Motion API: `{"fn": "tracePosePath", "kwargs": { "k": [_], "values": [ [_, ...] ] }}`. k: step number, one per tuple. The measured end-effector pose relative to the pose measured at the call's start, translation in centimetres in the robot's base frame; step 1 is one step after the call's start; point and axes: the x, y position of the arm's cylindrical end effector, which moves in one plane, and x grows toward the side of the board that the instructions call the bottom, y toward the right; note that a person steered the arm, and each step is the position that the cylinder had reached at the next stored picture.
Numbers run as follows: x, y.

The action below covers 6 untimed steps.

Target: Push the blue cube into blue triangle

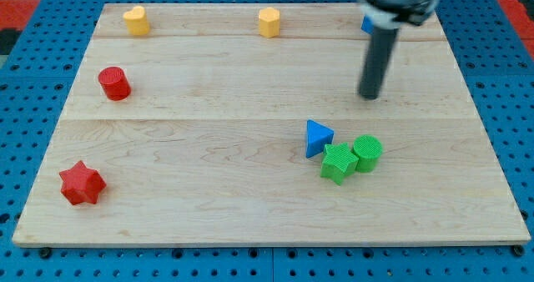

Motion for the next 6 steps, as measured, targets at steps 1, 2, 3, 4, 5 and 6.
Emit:
{"fn": "tracePosePath", "kwargs": {
  "k": [1,2,3,4,5,6],
  "values": [
    [-6.2,6.5],
    [-13.7,7.4],
    [-17.6,3.5],
    [-14.4,-2.8],
    [-7.0,-5.8],
    [-3.0,-8.3]
  ]
}}
